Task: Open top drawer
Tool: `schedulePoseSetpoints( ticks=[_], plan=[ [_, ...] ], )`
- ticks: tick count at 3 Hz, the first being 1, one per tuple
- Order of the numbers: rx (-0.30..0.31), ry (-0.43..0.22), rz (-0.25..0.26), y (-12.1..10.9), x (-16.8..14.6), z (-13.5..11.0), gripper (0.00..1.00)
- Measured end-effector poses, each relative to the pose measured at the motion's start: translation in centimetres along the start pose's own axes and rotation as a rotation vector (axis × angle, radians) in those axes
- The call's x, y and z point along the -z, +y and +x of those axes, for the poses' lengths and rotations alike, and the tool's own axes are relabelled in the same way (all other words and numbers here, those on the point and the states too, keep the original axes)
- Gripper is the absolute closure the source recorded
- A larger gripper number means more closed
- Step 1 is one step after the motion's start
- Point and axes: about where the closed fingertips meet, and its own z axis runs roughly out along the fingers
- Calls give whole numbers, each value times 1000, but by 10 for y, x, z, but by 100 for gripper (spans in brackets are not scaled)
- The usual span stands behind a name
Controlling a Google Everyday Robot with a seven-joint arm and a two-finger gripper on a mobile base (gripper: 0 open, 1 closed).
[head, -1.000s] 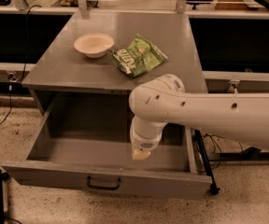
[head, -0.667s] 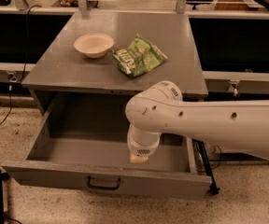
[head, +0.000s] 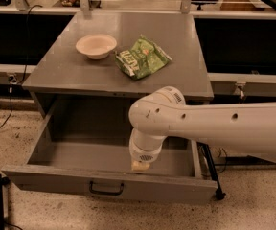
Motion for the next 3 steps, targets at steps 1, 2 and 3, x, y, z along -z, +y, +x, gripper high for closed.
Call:
schedulePoseSetpoints(
  ticks=[1,2,3],
  plan=[
    [-2,-42,-62,2,-6,0,100],
    [-10,-89,-126,5,-10,0,100],
    [-28,-166,-219,12,-14,-1,100]
  ],
)
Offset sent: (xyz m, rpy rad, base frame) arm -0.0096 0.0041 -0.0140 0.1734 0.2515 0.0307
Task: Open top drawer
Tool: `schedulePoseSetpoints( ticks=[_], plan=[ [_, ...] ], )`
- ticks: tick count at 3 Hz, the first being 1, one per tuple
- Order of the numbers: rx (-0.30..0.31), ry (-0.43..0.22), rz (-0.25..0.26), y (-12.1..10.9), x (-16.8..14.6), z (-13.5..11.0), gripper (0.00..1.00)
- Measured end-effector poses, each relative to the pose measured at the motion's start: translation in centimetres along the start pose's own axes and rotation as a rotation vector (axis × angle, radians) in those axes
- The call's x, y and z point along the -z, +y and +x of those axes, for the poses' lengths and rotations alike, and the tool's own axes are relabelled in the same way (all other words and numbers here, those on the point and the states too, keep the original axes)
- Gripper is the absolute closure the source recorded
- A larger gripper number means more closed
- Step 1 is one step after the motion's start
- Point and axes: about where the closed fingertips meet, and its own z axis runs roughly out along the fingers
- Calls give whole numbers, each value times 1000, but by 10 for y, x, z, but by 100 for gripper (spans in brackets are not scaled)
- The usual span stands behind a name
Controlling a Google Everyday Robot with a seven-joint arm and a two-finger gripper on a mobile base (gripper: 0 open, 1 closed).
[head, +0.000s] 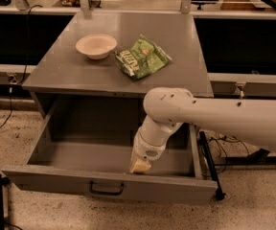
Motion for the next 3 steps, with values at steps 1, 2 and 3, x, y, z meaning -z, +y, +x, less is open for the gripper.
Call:
schedulePoseSetpoints(
  ticks=[1,2,3],
  plan=[
    [-24,-65,-86,7,-6,-1,100],
    [-40,-102,-138,13,-10,-4,100],
    [-38,-132,-153,18,-7,-8,100]
  ],
)
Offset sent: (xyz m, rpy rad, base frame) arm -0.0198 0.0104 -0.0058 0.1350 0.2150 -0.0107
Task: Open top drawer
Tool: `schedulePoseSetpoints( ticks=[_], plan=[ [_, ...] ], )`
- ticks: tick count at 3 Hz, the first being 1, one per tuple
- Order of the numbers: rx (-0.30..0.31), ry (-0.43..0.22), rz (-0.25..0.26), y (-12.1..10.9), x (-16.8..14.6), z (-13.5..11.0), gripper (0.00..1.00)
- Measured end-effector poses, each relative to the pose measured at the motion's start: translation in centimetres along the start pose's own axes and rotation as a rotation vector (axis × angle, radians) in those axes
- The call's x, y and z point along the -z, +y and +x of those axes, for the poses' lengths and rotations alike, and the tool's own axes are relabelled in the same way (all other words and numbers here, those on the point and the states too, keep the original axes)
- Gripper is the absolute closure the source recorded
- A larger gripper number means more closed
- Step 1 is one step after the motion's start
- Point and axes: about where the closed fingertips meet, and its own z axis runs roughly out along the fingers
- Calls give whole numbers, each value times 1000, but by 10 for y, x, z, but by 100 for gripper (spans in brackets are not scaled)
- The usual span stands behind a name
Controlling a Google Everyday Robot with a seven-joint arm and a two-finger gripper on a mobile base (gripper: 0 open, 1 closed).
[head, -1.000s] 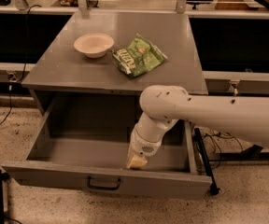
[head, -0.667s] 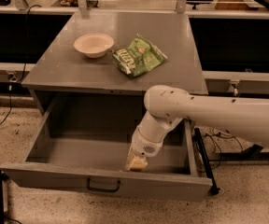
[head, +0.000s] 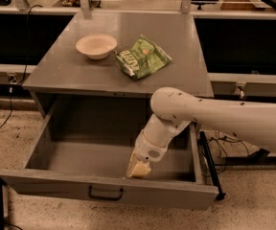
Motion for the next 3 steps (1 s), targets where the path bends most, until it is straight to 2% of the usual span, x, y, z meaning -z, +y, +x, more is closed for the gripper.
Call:
schedulePoseSetpoints(
  ticks=[1,3],
  plan=[
    [54,42,48,3,17,-10,100],
    [192,119,269,-1,108,-45,100]
  ],
)
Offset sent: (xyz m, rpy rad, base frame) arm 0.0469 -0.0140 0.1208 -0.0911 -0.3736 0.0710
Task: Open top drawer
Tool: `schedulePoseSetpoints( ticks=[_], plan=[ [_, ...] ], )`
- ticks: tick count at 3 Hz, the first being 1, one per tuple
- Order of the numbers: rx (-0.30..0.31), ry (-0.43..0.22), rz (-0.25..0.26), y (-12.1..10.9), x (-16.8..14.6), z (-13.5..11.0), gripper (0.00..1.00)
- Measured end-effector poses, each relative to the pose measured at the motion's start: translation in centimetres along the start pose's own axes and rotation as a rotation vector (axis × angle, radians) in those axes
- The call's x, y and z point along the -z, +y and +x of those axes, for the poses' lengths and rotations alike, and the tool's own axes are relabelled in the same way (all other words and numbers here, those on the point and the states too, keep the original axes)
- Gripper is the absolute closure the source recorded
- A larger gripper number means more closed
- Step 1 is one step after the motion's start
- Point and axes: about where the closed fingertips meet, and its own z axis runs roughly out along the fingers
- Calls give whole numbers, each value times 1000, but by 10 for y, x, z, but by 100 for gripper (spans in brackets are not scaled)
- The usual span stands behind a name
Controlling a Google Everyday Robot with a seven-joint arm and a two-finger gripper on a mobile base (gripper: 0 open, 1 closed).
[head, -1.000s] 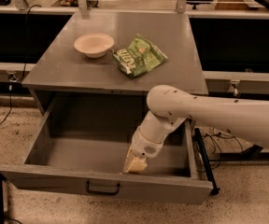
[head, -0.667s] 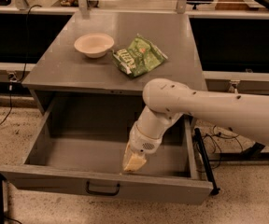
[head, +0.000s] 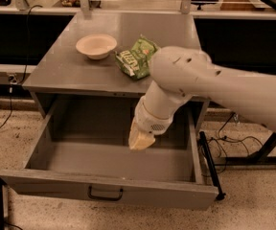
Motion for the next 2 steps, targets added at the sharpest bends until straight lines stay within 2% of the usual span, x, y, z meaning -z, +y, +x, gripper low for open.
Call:
schedulePoseSetpoints(
  ticks=[1,2],
  plan=[
    [26,-21,56,-11,38,1,87],
    [36,-25,62,-12,41,-1,64]
  ],
)
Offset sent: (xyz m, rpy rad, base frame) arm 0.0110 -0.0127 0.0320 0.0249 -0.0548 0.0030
